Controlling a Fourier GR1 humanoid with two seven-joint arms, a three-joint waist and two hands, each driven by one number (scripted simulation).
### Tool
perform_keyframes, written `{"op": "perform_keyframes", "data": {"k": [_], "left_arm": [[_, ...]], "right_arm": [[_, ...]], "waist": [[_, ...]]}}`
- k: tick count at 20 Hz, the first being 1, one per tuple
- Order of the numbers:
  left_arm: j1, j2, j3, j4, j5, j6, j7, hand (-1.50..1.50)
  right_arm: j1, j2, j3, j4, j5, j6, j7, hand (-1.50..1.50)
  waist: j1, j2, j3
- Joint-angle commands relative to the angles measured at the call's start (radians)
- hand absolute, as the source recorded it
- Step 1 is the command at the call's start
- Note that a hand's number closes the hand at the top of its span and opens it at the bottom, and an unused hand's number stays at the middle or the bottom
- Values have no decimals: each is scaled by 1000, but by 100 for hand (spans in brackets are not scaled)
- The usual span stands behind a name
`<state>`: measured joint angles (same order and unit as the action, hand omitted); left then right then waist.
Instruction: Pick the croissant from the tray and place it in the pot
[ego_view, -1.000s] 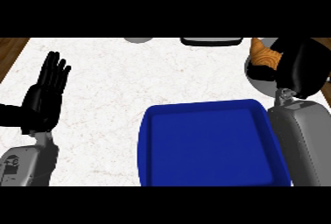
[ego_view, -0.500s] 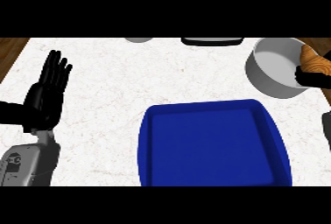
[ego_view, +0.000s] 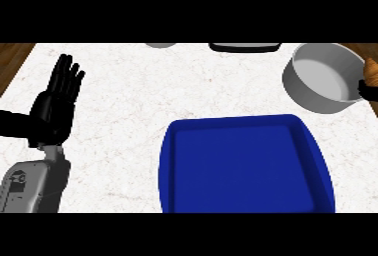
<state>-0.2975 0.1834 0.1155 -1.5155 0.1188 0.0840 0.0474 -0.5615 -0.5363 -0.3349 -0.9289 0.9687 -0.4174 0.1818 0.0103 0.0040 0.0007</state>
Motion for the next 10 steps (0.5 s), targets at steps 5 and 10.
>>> {"op": "perform_keyframes", "data": {"k": [5,10], "left_arm": [[24,-15,-11,10,-1,-20,-35,0],[-40,-4,5,-7,11,-1,29,0]], "right_arm": [[-143,-58,-42,382,-33,23,-111,150],[-143,-5,-136,496,-172,60,-223,-150]], "waist": [[16,6,1],[19,10,3]]}}
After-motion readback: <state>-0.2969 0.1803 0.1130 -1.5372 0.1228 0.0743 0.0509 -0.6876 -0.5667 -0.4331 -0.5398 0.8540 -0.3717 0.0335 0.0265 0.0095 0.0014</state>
